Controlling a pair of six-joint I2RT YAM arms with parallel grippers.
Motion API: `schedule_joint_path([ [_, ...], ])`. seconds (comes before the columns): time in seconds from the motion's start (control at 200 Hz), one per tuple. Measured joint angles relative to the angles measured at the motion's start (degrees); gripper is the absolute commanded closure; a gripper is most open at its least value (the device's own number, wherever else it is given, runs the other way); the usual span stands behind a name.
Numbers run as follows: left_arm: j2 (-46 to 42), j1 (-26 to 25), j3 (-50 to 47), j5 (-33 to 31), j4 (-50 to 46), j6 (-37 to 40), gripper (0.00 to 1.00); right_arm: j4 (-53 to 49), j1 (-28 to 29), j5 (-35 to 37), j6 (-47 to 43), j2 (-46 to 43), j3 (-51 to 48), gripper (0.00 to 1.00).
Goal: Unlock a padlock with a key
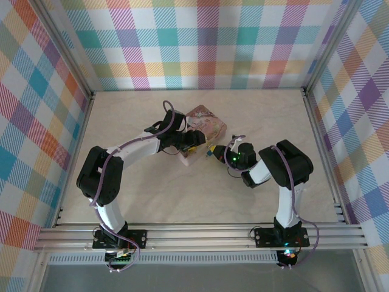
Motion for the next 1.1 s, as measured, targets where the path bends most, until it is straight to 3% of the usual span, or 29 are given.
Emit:
schedule_joint_path([
  [0.7, -2.19, -0.04, -1.92, -0.13, -0.22, -0.11, 0.42, -0.94, -3.06, 2.16, -0.94, -6.69, -2.03, 1.0],
  [0.93, -3.5, -0.04, -1.51, -1.11, -3.96, 0.09, 0.37, -9.99, -3.06, 2.25, -6.19, -16.57, -4.57, 1.0],
  [1.1, -7.76, -0.04, -2.43, -2.6, -5.6, 0.9, 0.34, -24.13, -3.06, 1.57, -12.46, -28.28, -4.57, 0.99],
])
